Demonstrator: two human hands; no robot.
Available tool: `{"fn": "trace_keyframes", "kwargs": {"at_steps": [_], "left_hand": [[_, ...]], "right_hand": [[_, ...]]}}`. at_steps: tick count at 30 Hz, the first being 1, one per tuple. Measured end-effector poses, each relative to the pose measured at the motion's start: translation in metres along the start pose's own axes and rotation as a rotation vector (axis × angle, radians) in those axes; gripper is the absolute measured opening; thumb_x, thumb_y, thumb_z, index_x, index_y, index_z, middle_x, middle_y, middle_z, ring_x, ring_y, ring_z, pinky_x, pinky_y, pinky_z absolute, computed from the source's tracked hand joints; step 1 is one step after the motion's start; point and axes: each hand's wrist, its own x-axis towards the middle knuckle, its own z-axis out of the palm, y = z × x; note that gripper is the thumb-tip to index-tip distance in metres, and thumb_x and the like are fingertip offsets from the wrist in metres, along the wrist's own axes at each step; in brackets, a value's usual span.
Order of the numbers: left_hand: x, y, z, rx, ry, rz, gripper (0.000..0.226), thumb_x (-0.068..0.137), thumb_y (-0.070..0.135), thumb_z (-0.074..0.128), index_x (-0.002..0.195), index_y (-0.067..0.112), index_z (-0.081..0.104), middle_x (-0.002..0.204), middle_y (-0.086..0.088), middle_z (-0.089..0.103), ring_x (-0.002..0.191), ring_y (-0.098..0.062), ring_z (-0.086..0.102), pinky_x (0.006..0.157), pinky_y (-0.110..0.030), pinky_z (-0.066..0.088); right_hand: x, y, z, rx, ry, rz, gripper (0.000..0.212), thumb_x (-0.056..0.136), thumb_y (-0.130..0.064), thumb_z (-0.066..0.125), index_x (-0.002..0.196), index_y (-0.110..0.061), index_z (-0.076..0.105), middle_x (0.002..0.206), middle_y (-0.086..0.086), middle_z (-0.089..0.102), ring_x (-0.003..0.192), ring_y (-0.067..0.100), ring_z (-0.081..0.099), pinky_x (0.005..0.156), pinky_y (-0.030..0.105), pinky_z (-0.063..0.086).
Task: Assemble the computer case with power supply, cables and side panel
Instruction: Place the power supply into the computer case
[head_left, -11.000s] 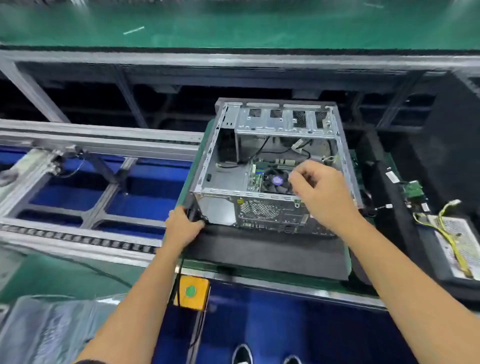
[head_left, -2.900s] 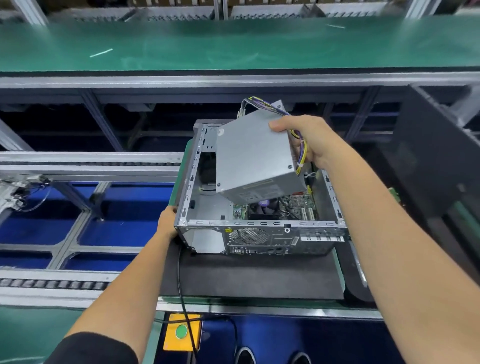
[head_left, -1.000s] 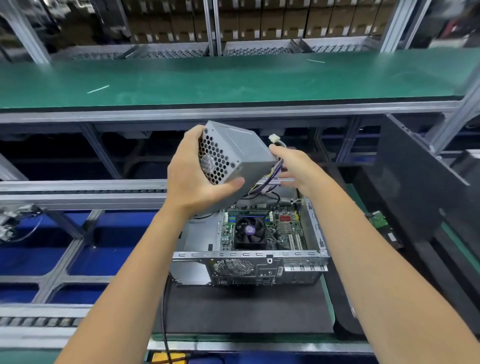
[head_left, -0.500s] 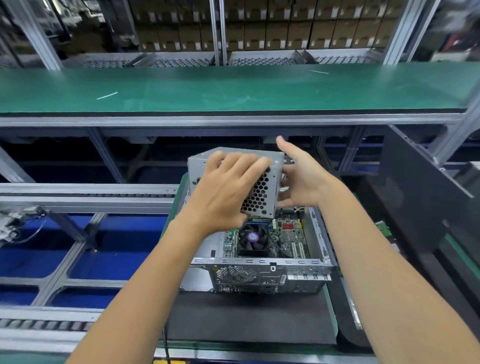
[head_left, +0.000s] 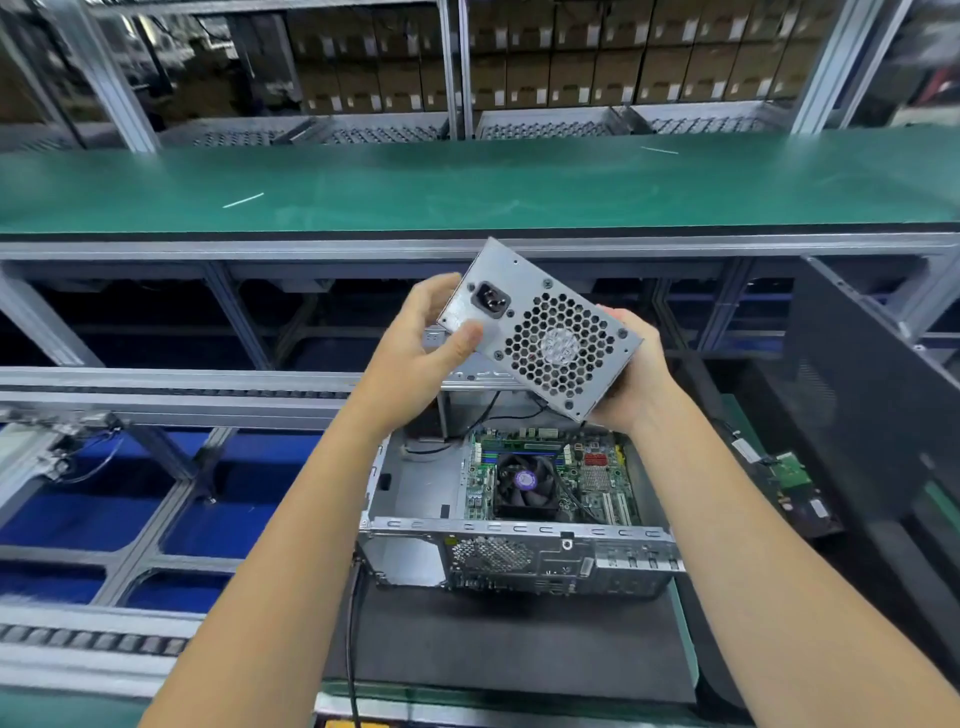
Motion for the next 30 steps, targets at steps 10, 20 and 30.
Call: {"fn": "trace_keyframes", "kwargs": {"at_steps": [10, 20, 30], "left_hand": [[0.012, 0.004, -0.002, -0.437, 0.07, -0.212, 0.033, 0.09, 0.052, 0.052, 0.099, 0.027, 0.072, 0.109, 0.001, 0.07, 0.1, -0.012, 0.063, 0.076, -0.028, 0.051], [0.016, -0.009, -0.022, -0.576, -0.186, -0.667, 0.077, 0.068, 0.083, 0.056, 0.108, 0.02, 0.074, 0.112, -0.012, 0.07, 0.103, -0.032, 0.068, 0.085, -0.05, 0.054], [0.004, -0.058, -0.001, -0.669, -0.003, -0.859, 0.05, 0.097, 0.052, 0.041, 0.12, 0.012, 0.062, 0.101, -0.015, 0.068, 0.083, -0.029, 0.065, 0.076, -0.04, 0.051]], "right_hand": [[0.006, 0.007, 0.005, -0.011, -0.012, -0.13, 0.038, 0.095, -0.042, 0.046, 0.095, -0.019, 0.076, 0.101, 0.008, 0.072, 0.08, 0.026, 0.069, 0.077, 0.043, 0.058], [0.006, -0.009, 0.03, -0.513, 0.136, -0.173, 0.031, 0.087, -0.038, 0.06, 0.104, -0.013, 0.063, 0.096, 0.01, 0.068, 0.084, 0.028, 0.064, 0.081, 0.041, 0.046], [0.017, -0.011, 0.102, -1.334, 0.317, -0.231, 0.068, 0.058, -0.064, 0.058, 0.109, -0.021, 0.05, 0.111, 0.002, 0.055, 0.093, 0.023, 0.057, 0.063, 0.036, 0.037]]}}
